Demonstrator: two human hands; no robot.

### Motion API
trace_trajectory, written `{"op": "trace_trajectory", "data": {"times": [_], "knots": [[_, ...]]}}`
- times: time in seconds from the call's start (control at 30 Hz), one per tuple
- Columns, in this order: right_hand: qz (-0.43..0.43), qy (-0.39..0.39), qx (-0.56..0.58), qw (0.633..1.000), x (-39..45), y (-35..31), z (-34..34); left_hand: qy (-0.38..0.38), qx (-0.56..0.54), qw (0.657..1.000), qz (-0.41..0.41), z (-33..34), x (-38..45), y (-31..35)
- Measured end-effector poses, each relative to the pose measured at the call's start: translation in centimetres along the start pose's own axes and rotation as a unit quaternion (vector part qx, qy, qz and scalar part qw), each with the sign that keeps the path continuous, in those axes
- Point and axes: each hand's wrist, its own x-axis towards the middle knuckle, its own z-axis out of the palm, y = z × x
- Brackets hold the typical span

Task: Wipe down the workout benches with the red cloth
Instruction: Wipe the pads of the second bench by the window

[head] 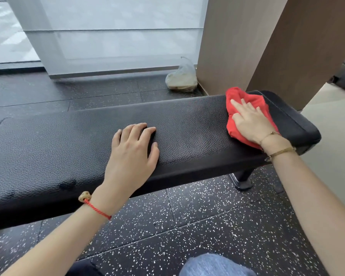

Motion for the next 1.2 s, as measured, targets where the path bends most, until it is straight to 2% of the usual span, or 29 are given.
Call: {"op": "trace_trajectory", "data": {"times": [0.17,0.33,0.43,0.57,0.77,0.9,1.03,1.2], "knots": [[-0.130,-0.019,0.009,0.991,-1.8,-6.8,2.2,0.004,-0.002,1.000,-0.002,0.0,-0.1,0.0],[-0.290,-0.035,0.022,0.956,-5.2,-10.5,3.4,0.007,-0.028,1.000,-0.007,-0.6,0.0,-0.2],[-0.311,-0.070,0.034,0.947,-4.8,-9.9,2.8,0.020,-0.041,0.999,-0.014,-1.5,-0.5,-1.1],[-0.308,-0.088,0.026,0.947,-2.6,-12.0,3.2,0.037,-0.003,0.999,-0.034,-3.6,-1.9,-3.8],[-0.355,-0.096,0.009,0.930,-1.0,-21.2,5.7,0.050,0.051,0.993,-0.091,-6.7,-4.9,-8.2],[-0.411,-0.103,0.003,0.906,-3.6,-27.8,7.8,0.083,0.064,0.986,-0.128,-9.1,-7.6,-11.6],[-0.453,-0.095,0.005,0.886,-6.6,-31.4,9.6,0.119,0.070,0.976,-0.166,-11.5,-10.5,-16.1],[-0.423,-0.102,0.003,0.900,-7.0,-36.2,10.5,0.136,0.075,0.970,-0.186,-13.5,-12.3,-22.0]]}}
